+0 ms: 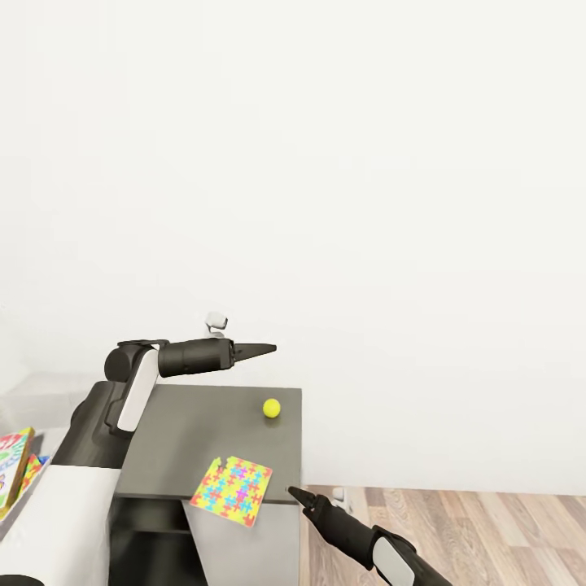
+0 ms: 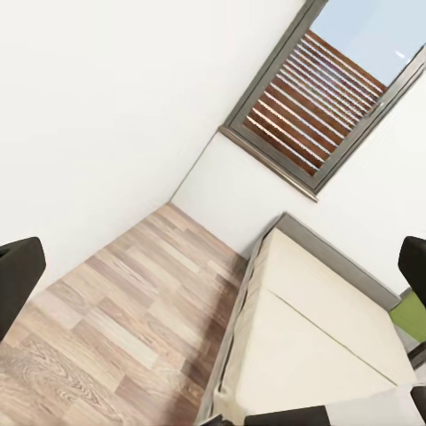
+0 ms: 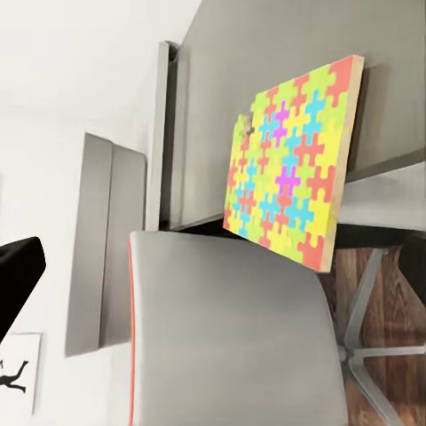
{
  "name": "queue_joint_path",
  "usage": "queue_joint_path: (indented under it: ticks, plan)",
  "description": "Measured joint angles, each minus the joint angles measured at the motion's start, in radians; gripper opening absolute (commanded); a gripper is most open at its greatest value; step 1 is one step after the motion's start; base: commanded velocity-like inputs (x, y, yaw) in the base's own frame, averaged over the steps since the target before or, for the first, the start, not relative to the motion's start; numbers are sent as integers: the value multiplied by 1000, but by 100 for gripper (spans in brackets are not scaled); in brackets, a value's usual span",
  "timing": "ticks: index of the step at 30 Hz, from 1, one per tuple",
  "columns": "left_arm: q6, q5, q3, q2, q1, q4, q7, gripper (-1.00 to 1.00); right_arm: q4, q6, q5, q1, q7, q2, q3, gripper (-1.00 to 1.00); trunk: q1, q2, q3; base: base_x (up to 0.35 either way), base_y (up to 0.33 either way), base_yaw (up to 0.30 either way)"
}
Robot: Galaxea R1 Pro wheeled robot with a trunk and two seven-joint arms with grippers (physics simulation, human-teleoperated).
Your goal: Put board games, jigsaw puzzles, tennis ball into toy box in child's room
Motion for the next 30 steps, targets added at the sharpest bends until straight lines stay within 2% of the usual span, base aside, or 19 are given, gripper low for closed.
queue_joint_path:
  ticks: [25, 30]
  plan:
    - [0, 2, -2, 0, 0, -23, 0, 100, 1, -2, -1, 0, 0, -1, -1, 100, 0, 0, 0, -5, 16, 0]
    - [0, 2, -2, 0, 0, -23, 0, 100, 1, -2, -1, 0, 0, -2, -2, 100, 0, 0, 0, -2, 112, 0]
